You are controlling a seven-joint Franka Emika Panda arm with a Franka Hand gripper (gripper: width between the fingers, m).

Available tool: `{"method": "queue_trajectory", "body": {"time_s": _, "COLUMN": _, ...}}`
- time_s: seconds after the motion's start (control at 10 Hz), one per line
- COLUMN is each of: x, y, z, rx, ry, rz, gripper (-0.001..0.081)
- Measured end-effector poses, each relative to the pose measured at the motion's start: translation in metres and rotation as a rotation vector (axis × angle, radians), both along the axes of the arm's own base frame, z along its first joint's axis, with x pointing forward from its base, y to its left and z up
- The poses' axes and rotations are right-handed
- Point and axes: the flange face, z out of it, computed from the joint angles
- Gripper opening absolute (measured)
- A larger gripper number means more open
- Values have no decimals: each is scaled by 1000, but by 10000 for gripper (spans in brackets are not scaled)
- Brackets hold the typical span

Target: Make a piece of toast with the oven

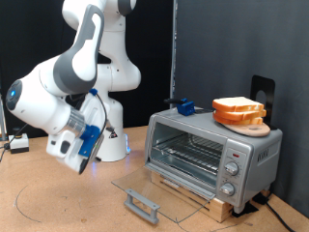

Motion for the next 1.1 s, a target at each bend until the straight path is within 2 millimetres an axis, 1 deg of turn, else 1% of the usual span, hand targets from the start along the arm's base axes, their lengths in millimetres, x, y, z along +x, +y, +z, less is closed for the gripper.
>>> {"method": "queue_trajectory", "body": {"time_s": 0.2, "x": -3, "y": 17, "z": 20, "rx": 27, "ry": -55, "rz": 68, "gripper": 809}}
{"method": "queue_trajectory", "body": {"time_s": 0.3, "x": -8, "y": 23, "z": 27, "rx": 27, "ry": -66, "rz": 91, "gripper": 809}}
{"method": "queue_trajectory", "body": {"time_s": 0.4, "x": -8, "y": 23, "z": 25, "rx": 27, "ry": -60, "rz": 83, "gripper": 809}}
{"method": "queue_trajectory", "body": {"time_s": 0.5, "x": -9, "y": 29, "z": 28, "rx": 64, "ry": -93, "rz": 137, "gripper": 809}}
{"method": "queue_trajectory", "body": {"time_s": 0.7, "x": -13, "y": 52, "z": 43, "rx": 156, "ry": -213, "rz": 337, "gripper": 809}}
{"method": "queue_trajectory", "body": {"time_s": 0.8, "x": -14, "y": 61, "z": 51, "rx": 166, "ry": -278, "rz": 427, "gripper": 809}}
{"method": "queue_trajectory", "body": {"time_s": 1.1, "x": -17, "y": 90, "z": 75, "rx": 103, "ry": -502, "rz": 588, "gripper": 809}}
